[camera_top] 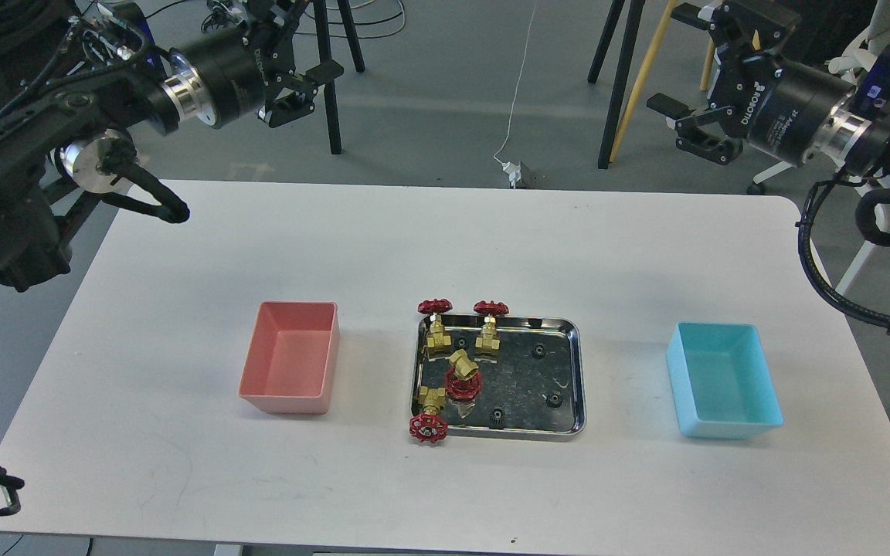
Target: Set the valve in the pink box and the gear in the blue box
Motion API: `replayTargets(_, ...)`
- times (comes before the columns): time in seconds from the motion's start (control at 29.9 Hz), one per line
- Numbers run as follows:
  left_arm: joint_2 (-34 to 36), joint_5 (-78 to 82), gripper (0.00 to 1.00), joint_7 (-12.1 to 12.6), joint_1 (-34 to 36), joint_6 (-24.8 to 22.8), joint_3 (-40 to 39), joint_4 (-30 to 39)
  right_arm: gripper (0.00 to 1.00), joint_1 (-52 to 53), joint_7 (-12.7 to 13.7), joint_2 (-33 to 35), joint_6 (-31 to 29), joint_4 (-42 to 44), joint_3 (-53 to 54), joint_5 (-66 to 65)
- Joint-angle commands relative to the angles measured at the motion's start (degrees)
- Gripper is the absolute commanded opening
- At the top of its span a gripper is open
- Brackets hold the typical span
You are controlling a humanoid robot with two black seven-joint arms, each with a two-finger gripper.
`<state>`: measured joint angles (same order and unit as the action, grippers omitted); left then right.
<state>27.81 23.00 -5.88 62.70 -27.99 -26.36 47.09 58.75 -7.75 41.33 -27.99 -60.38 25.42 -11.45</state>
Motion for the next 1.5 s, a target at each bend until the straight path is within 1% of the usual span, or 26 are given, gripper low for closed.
replayTargets(0.0, 0.04, 0.37, 1.0, -1.4, 0.06, -0.01, -0.28, 0.2, 1.0, -0.04, 0.11, -0.29, -0.01, 0.18, 0.15, -0.07)
replayTargets(0.03, 0.22, 0.81, 1.0, -2.72, -0.2, -0.01, -0.36, 0.28, 1.0, -0.04, 0.11, -0.29, -0.01, 0.35, 0.15, -0.15)
replayTargets(0.07, 0.31, 1.69, 1.0, -5.69, -0.29, -0.01, -0.27, 0.37, 1.0, 0.05, 0.02, -0.29, -0.01, 0.44, 0.07, -0.15)
replayTargets(0.13, -0.22, 2.66, 1.0, -10.44, -0.21, -0.01, -0.62, -0.59, 1.0, 0.05, 0.02, -0.29, -0.01, 0.44, 0.06, -0.24)
replayTargets(0.2, 0.05, 2.49, 1.0, -12.74, -0.38, -0.01, -0.89, -0.77, 1.0, 0.05, -0.07, -0.29, -0.01, 0.44, 0.07, -0.33)
replayTargets(0.33, 0.92, 1.43, 1.0, -12.75, -0.38, -0.01, -1.5, -2.26, 1.0, -0.04, -0.16, -0.37, -0.01, 0.44, -0.02, -0.51)
replayTargets(0.37, 1.19, 1.43, 1.0, -13.19, -0.38, -0.01, -1.85, -3.4, 1.0, -0.04, -0.16, -0.37, -0.01, 0.44, -0.02, -0.51)
replayTargets(0.43, 0.93, 1.43, 1.0, -13.54, -0.21, -0.01, -2.47, -8.04, 1.0, -0.04, -0.16, -0.37, -0.01, 0.44, -0.11, -0.59)
replayTargets(0.47, 0.67, 1.43, 1.0, -13.98, -0.12, -0.01, -2.73, -9.63, 1.0, -0.04, -0.16, -0.37, -0.01, 0.44, -0.11, -0.59)
replayTargets(0.57, -0.3, 1.96, 1.0, -17.58, 0.32, -0.01, -2.21, -11.05, 1.0, 0.05, -0.16, -0.37, -0.01, 0.27, -0.2, -0.59)
replayTargets(0.64, -1.09, 3.27, 1.0, -18.2, 0.5, -0.01, -1.59, -10.79, 1.0, 0.05, -0.16, -0.29, -0.01, 0.35, -0.11, -0.59)
replayTargets(0.74, -2.76, 9.93, 1.0, -18.9, 0.5, -0.01, -1.15, -7.64, 1.0, 0.23, -0.07, -0.29, -0.01, 0.36, -0.11, -0.59)
replayTargets(0.9, -3.03, 22.85, 1.0, -18.47, -0.55, -0.01, -0.89, 3.16, 1.0, 0.67, 0.55, -0.03, -0.01, 1.32, -0.2, -1.38)
replayTargets(1.0, -3.64, 28.57, 1.0, -18.46, -3.36, 0.31, 0.78, 8.97, 1.0, 1.89, 1.33, 0.33, -0.01, 2.2, -0.11, -1.38)
replayTargets(1.07, -5.39, 32.87, 1.0, -19.16, -4.86, 5.38, 2.09, 11.0, 1.0, 2.51, 2.04, 0.42, -0.01, 3.08, -0.02, -1.38)
replayTargets(1.14, -7.5, 40.33, 1.0, -20.74, -6.26, 9.78, 4.11, 11.97, 1.0, 2.69, 2.21, 0.42, -0.01, 3.69, 0.15, -1.38)
replayTargets(1.2, -8.56, 49.72, 1.0, -22.12, -8.11, 15.66, 5.87, 12.15, 1.0, 2.86, 2.04, 0.42, -0.01, 3.87, 0.24, -1.38)
replayTargets(1.27, -9.7, 58.35, 0.99, -22.12, -10.39, 23.39, 7.98, 12.06, 1.0, 3.48, 2.21, 0.42, -0.01, 3.78, 0.15, -1.38)
replayTargets(1.34, -12.33, 65.73, 0.99, -22.12, -12.76, 32.17, 10.35, 11.62, 1.0, 3.65, 2.22, 0.42, -0.01, 3.87, 0.15, -1.38)
replayTargets(1.4, -14.53, 71.45, 0.99, -22.07, -13.74, 38.68, 13.25, 11.45, 1.0, 3.83, 2.21, 0.42, -0.01, 4.31, 0.24, -1.38)
replayTargets(1.47, -16.55, 76.73, 1.0, -21.46, -14.44, 44.31, 15.97, 11.19, 1.0, 4.01, 2.22, 0.42, -0.01, 5.27, 0.24, -1.38)
